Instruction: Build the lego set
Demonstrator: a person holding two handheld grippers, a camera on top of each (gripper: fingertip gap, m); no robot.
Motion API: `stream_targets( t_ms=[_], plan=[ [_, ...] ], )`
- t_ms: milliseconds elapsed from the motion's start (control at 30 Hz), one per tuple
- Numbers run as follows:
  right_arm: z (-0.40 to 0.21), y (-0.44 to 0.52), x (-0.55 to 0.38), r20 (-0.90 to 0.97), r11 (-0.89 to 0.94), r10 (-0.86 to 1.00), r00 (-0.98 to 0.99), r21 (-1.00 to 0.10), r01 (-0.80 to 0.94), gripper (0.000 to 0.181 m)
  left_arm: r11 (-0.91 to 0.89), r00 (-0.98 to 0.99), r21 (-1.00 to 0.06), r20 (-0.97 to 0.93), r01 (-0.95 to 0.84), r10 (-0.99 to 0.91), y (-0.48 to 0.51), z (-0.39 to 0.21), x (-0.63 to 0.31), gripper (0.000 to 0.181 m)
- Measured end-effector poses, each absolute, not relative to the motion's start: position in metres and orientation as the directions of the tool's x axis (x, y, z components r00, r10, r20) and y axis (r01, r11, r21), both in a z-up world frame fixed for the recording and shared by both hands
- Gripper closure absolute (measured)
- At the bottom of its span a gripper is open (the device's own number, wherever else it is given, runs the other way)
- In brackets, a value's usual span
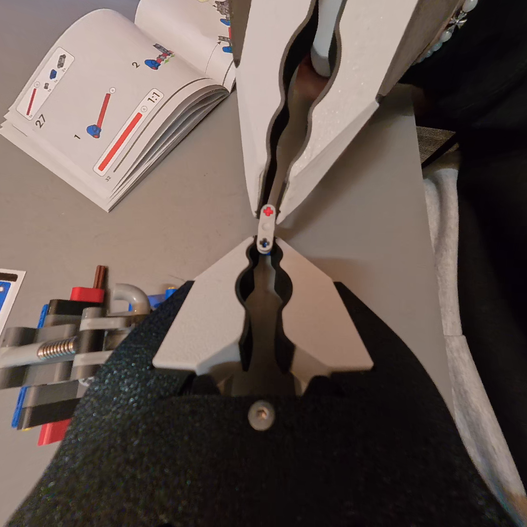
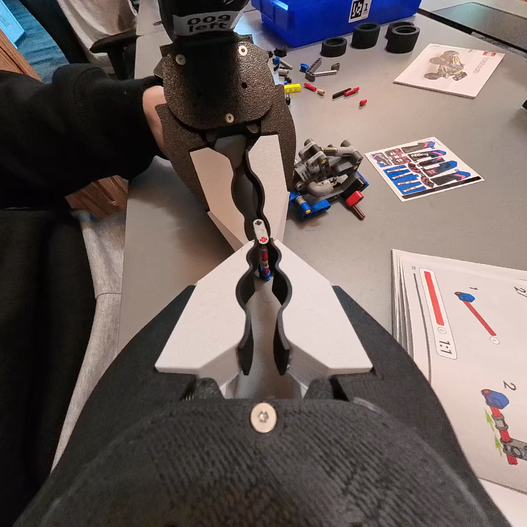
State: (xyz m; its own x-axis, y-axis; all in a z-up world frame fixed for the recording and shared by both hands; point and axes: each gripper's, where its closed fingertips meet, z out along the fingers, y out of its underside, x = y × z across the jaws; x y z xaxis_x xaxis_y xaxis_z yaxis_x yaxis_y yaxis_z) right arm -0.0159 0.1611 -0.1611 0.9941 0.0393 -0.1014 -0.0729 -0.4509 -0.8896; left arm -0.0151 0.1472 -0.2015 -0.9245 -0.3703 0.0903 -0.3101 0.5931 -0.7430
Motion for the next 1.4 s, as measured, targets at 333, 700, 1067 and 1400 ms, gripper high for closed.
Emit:
stream_targets(
  t_ms=[333,700,1067,1400],
  plan=[
    [-0.163,0.161,-0.016,-0.127,-0.457,0.032,0.991,-0.884,-0.098,0.177,0.593,-0.924,-0.743,0.092,-0.311,-0.370,0.147,-0.202,-0.015,0.176],
    [-0.162,0.160,-0.012,-0.098,-0.453,0.007,0.995,-0.888,-0.085,0.176,0.560,-0.926,-0.789,0.030,-0.254,-0.377,0.149,-0.190,-0.015,0.167],
    [-0.161,0.159,-0.016,-0.108,-0.450,0.026,0.994,-0.889,-0.085,0.176,0.549,-0.909,-0.826,-0.122,-0.130,-0.399,0.156,-0.158,-0.011,0.164],
    [-0.167,0.149,-0.018,-0.106,-0.489,0.052,0.993,-0.869,-0.067,0.162,0.569,-0.928,-0.814,-0.110,-0.121,-0.355,0.153,-0.160,-0.013,0.176]
  ],
)
